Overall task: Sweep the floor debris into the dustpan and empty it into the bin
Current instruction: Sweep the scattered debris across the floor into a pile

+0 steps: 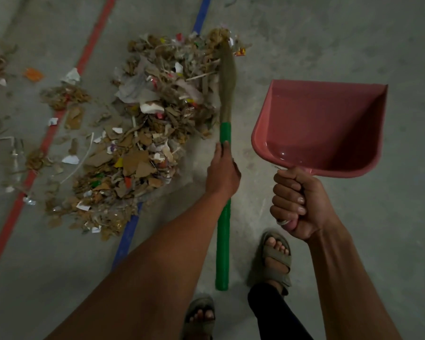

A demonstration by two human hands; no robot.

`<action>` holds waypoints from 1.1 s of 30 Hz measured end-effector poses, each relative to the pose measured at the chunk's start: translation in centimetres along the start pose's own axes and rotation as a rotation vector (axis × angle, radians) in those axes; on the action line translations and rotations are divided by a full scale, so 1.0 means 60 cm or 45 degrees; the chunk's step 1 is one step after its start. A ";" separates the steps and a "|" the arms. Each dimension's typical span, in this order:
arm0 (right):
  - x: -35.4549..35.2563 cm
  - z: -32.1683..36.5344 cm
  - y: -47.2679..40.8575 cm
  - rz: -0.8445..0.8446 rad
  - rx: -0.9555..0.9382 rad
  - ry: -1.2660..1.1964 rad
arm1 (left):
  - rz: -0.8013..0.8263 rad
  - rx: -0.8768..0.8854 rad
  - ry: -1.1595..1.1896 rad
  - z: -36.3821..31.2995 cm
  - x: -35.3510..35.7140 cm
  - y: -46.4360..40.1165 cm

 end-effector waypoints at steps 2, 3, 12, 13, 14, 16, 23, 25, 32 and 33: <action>-0.003 0.004 -0.006 0.007 0.000 0.011 | 0.132 -0.005 -0.047 0.004 0.026 -0.018; -0.003 0.005 -0.009 0.014 0.001 0.010 | 0.192 -0.035 -0.081 0.014 0.035 -0.028; -0.008 -0.012 -0.003 -0.012 0.049 0.036 | 0.029 -0.357 -0.332 0.128 -0.050 -0.042; -0.009 -0.016 0.000 -0.016 0.052 0.034 | -0.020 -0.330 -0.299 0.142 -0.061 -0.038; -0.010 -0.019 0.003 -0.015 0.050 0.030 | -0.051 -0.296 -0.271 0.153 -0.069 -0.034; -0.009 -0.026 0.010 -0.019 0.048 0.032 | -0.071 -0.279 -0.217 0.174 -0.082 -0.023; 0.006 -0.060 0.037 -0.036 0.033 0.070 | -0.101 -0.329 -0.086 0.200 -0.127 0.042; 0.013 -0.070 0.048 -0.047 0.024 0.085 | -0.118 -0.236 -0.085 0.200 -0.137 0.069; 0.054 -0.093 0.082 -0.030 0.037 0.084 | 0.033 0.124 -0.366 0.210 -0.124 0.139; 0.059 -0.096 0.087 -0.029 0.037 0.091 | 0.073 0.147 -0.418 0.208 -0.121 0.144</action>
Point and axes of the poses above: each hand's wrist, its own y-axis away from the middle knuckle, its own x-axis out of the palm, z = x × y, the point moved 6 cm from there along -y, towards the middle knuckle, and after that the axes turned 11 degrees about -x, right-handed, at the moved point
